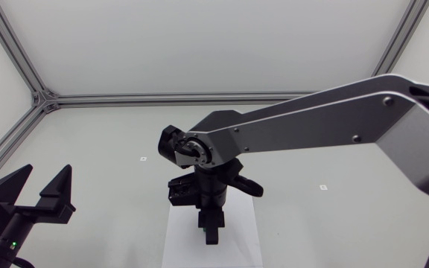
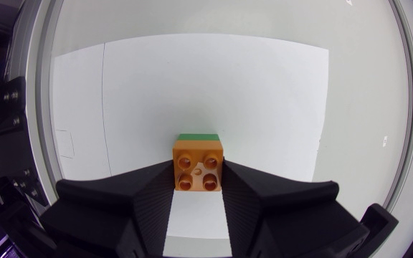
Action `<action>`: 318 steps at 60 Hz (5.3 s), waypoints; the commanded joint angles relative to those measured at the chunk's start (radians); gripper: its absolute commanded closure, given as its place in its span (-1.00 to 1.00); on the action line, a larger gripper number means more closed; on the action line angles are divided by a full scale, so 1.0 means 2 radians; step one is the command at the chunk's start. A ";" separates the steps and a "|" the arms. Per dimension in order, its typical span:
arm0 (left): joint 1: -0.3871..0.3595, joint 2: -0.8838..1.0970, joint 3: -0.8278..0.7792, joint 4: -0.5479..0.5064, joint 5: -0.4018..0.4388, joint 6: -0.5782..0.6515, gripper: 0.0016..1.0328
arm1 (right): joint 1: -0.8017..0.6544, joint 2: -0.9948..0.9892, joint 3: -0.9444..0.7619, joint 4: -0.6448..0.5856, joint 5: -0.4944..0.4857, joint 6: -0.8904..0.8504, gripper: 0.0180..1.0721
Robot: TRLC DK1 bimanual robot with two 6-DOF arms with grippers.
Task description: Pick up the orange 2x2 brick with the right arm and stack it on top of the green 2x2 brick in the center
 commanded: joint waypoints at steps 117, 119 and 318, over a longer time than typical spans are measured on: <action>0.001 -0.004 -0.021 -0.007 0.002 0.006 -0.92 | -0.011 0.016 -0.037 -0.009 -0.014 0.007 0.20; 0.001 -0.004 -0.021 -0.007 0.002 0.006 -0.92 | -0.013 0.016 -0.037 -0.009 -0.014 0.007 0.20; 0.001 -0.004 -0.021 -0.007 0.002 0.006 -0.92 | -0.007 -0.007 -0.007 0.003 -0.018 -0.012 0.19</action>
